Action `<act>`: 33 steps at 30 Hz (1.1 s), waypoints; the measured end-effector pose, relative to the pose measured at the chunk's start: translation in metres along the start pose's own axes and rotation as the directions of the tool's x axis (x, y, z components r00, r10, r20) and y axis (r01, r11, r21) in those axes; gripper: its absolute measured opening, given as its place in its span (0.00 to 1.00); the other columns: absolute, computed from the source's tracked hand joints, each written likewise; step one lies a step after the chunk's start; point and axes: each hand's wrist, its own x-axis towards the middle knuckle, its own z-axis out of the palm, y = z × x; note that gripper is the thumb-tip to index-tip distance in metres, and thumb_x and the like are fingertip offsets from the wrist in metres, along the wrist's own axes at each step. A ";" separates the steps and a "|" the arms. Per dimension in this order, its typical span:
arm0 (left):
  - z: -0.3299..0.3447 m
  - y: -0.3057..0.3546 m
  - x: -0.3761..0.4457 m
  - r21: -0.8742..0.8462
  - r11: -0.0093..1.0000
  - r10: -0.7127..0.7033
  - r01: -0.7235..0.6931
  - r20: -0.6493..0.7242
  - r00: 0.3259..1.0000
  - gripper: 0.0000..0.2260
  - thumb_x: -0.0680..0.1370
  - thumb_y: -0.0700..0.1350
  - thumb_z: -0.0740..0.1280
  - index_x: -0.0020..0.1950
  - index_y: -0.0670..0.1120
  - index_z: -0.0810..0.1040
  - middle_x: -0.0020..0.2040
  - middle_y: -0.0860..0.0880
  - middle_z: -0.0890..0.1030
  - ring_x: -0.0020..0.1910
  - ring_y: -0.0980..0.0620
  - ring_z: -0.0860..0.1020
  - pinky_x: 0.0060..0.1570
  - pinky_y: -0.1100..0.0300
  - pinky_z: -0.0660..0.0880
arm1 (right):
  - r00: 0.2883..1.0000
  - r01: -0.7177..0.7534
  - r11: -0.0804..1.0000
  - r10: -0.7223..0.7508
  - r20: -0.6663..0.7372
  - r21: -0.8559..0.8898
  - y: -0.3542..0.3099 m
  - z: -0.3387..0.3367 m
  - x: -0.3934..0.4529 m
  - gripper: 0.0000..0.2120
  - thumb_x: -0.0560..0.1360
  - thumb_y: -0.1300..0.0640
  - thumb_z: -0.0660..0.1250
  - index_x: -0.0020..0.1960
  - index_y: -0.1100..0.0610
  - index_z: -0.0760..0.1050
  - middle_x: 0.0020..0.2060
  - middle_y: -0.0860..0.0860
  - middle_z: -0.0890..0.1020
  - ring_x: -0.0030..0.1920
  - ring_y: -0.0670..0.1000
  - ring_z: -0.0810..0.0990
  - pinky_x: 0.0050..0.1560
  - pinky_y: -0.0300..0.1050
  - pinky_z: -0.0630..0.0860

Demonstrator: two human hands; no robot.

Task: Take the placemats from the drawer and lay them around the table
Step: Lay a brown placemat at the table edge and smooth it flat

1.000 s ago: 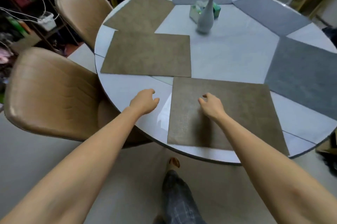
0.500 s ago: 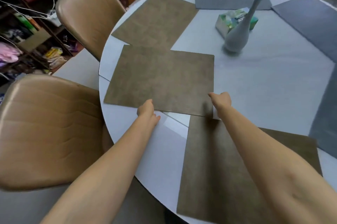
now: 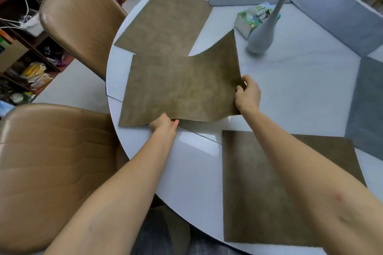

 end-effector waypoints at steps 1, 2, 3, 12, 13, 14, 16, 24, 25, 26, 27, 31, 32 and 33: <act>-0.003 0.006 0.000 -0.031 0.999 0.041 -0.041 0.001 0.999 0.15 0.81 0.35 0.57 0.67 0.43 0.68 0.63 0.43 0.73 0.48 0.46 0.75 0.32 0.58 0.80 | 0.999 0.015 1.000 -0.014 -0.039 0.009 -0.004 -0.002 -0.009 0.10 0.75 0.67 0.56 0.51 0.58 0.73 0.45 0.48 0.76 0.47 0.52 0.74 0.49 0.42 0.68; -0.005 0.010 0.001 -0.051 0.995 0.089 -0.088 0.009 0.996 0.19 0.80 0.33 0.57 0.70 0.44 0.65 0.64 0.44 0.72 0.50 0.46 0.75 0.35 0.57 0.80 | 0.997 0.021 1.000 -0.019 -0.076 0.022 -0.006 -0.004 -0.019 0.11 0.75 0.67 0.55 0.51 0.58 0.73 0.45 0.48 0.76 0.46 0.51 0.73 0.48 0.41 0.67; -0.007 0.015 -0.002 -0.028 0.989 0.148 -0.147 0.029 0.989 0.22 0.79 0.32 0.56 0.73 0.46 0.62 0.64 0.46 0.71 0.51 0.45 0.75 0.41 0.55 0.80 | 0.993 0.017 0.999 -0.013 -0.119 0.036 -0.006 -0.006 -0.031 0.11 0.75 0.67 0.56 0.51 0.58 0.73 0.44 0.49 0.77 0.46 0.51 0.73 0.47 0.41 0.66; -0.023 0.065 0.022 0.367 0.640 0.414 -0.675 0.575 0.705 0.28 0.78 0.37 0.60 0.74 0.56 0.57 0.69 0.49 0.73 0.65 0.46 0.75 0.63 0.43 0.73 | 0.824 -0.258 0.946 0.322 -0.466 0.198 0.007 0.043 -0.151 0.10 0.77 0.66 0.57 0.56 0.61 0.72 0.52 0.60 0.81 0.53 0.60 0.78 0.53 0.49 0.71; -0.026 0.069 0.022 0.370 0.635 0.391 -0.678 0.603 0.695 0.28 0.78 0.36 0.60 0.74 0.56 0.58 0.69 0.49 0.73 0.65 0.46 0.75 0.63 0.42 0.73 | 0.801 -0.301 0.923 0.380 -0.462 0.239 0.007 0.051 -0.162 0.09 0.78 0.65 0.57 0.56 0.60 0.71 0.53 0.59 0.80 0.53 0.60 0.78 0.53 0.49 0.71; -0.029 0.070 0.029 0.384 0.635 0.372 -0.670 0.609 0.701 0.27 0.77 0.36 0.60 0.73 0.54 0.59 0.68 0.48 0.74 0.64 0.46 0.76 0.62 0.42 0.74 | 0.783 -0.344 0.898 0.435 -0.445 0.273 0.007 0.060 -0.170 0.09 0.78 0.65 0.57 0.57 0.60 0.70 0.53 0.59 0.80 0.53 0.59 0.77 0.53 0.49 0.71; -0.037 0.074 0.038 0.428 0.654 0.330 -0.624 0.581 0.744 0.20 0.77 0.34 0.61 0.67 0.47 0.66 0.59 0.47 0.79 0.58 0.44 0.79 0.57 0.44 0.77 | 0.763 -0.443 0.850 0.524 -0.378 0.283 0.011 0.076 -0.184 0.09 0.79 0.64 0.57 0.57 0.61 0.70 0.53 0.58 0.79 0.54 0.58 0.76 0.54 0.48 0.70; -0.078 0.099 0.080 0.660 0.578 0.276 -0.480 0.396 0.876 0.13 0.76 0.40 0.70 0.34 0.46 0.71 0.34 0.49 0.75 0.32 0.49 0.80 0.46 0.55 0.81 | 0.689 -0.672 0.722 0.691 -0.217 0.165 0.032 0.116 -0.215 0.17 0.75 0.58 0.65 0.31 0.56 0.62 0.29 0.52 0.70 0.36 0.56 0.70 0.34 0.43 0.64; -0.081 0.101 0.083 0.676 0.556 0.287 -0.484 0.391 0.875 0.13 0.76 0.41 0.70 0.33 0.46 0.71 0.34 0.49 0.75 0.33 0.48 0.81 0.48 0.54 0.81 | 0.683 -0.684 0.714 0.699 -0.213 0.150 0.031 0.117 -0.218 0.19 0.75 0.57 0.65 0.30 0.56 0.61 0.28 0.52 0.69 0.35 0.56 0.69 0.33 0.43 0.64; -0.082 0.103 0.087 0.686 0.543 0.297 -0.485 0.383 0.875 0.14 0.77 0.41 0.69 0.33 0.46 0.71 0.33 0.49 0.75 0.36 0.46 0.82 0.49 0.53 0.81 | 0.674 -0.698 0.703 0.709 -0.208 0.135 0.030 0.119 -0.220 0.19 0.76 0.56 0.65 0.29 0.56 0.60 0.28 0.51 0.69 0.36 0.56 0.70 0.34 0.43 0.64; -0.083 0.104 0.090 0.700 0.528 0.306 -0.481 0.371 0.877 0.14 0.78 0.40 0.68 0.33 0.45 0.71 0.33 0.48 0.76 0.38 0.45 0.83 0.51 0.52 0.81 | 0.672 -0.707 0.698 0.713 -0.199 0.115 0.029 0.120 -0.221 0.18 0.76 0.56 0.63 0.30 0.56 0.62 0.30 0.52 0.71 0.37 0.57 0.71 0.37 0.43 0.65; -0.086 0.107 0.108 0.752 0.446 0.326 -0.485 0.369 0.871 0.12 0.78 0.40 0.65 0.34 0.42 0.75 0.40 0.41 0.83 0.39 0.42 0.84 0.48 0.50 0.82 | 0.694 -0.715 0.699 0.704 -0.149 -0.029 0.026 0.128 -0.227 0.10 0.77 0.56 0.58 0.46 0.61 0.74 0.50 0.58 0.80 0.48 0.60 0.77 0.45 0.44 0.68; -0.087 0.108 0.116 0.762 0.430 0.330 -0.485 0.367 0.870 0.11 0.77 0.41 0.66 0.35 0.41 0.77 0.42 0.41 0.83 0.39 0.42 0.84 0.47 0.50 0.82 | 0.703 -0.709 0.702 0.696 -0.147 -0.064 0.025 0.129 -0.228 0.12 0.77 0.55 0.58 0.49 0.62 0.75 0.52 0.58 0.80 0.50 0.60 0.78 0.46 0.45 0.69; -0.088 0.109 0.120 0.777 0.418 0.329 -0.471 0.354 0.875 0.09 0.77 0.43 0.67 0.38 0.41 0.79 0.44 0.40 0.84 0.40 0.42 0.84 0.47 0.50 0.82 | 0.715 -0.698 0.709 0.684 -0.142 -0.102 0.025 0.129 -0.230 0.13 0.77 0.55 0.58 0.52 0.62 0.76 0.53 0.58 0.80 0.52 0.60 0.78 0.46 0.45 0.69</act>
